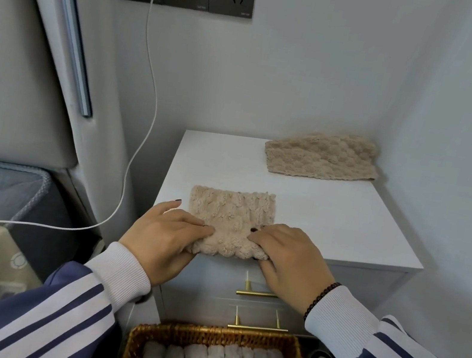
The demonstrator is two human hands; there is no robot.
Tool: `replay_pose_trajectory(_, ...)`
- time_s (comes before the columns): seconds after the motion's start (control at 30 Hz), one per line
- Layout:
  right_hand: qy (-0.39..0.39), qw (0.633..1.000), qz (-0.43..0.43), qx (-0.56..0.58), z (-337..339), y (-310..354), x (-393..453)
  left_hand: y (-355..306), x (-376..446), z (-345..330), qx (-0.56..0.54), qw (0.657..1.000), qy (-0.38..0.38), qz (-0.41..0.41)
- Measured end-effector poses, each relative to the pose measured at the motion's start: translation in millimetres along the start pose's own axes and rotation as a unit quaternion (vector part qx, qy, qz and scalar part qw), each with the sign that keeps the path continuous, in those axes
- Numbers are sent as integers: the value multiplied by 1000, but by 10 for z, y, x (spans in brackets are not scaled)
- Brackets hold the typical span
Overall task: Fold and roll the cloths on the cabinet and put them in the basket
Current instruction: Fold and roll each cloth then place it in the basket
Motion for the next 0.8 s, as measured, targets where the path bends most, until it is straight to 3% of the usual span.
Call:
replay_pose_trajectory(0.13,-33,998,46,-24,146,94,-36,-68,22,87,-48,999,6,-3)
replay_pose_trajectory(0.27,14,998,61,-30,40,114,0,-4,68,109,-68,997,29,35)
replay_pose_trajectory(0.4,16,996,-62,64,52,-72,124,131,109,85,-80,993,19,81)
replay_pose_trajectory(0.53,5,956,-194,220,6,-362,209,411,109,-36,-229,949,11,217)
replay_pose_trajectory(0.8,-50,922,-329,198,-108,-638,317,686,133,-297,-282,862,-18,421)
Point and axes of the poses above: each hand's wrist, its own x-axis towards the middle knuckle, its own z-axis out of the back of the hand, y = z × x, the point moved 9 cm from there along x, towards the middle knuckle, and after that the axes turned 6 degrees about z, right-handed, at the moved point
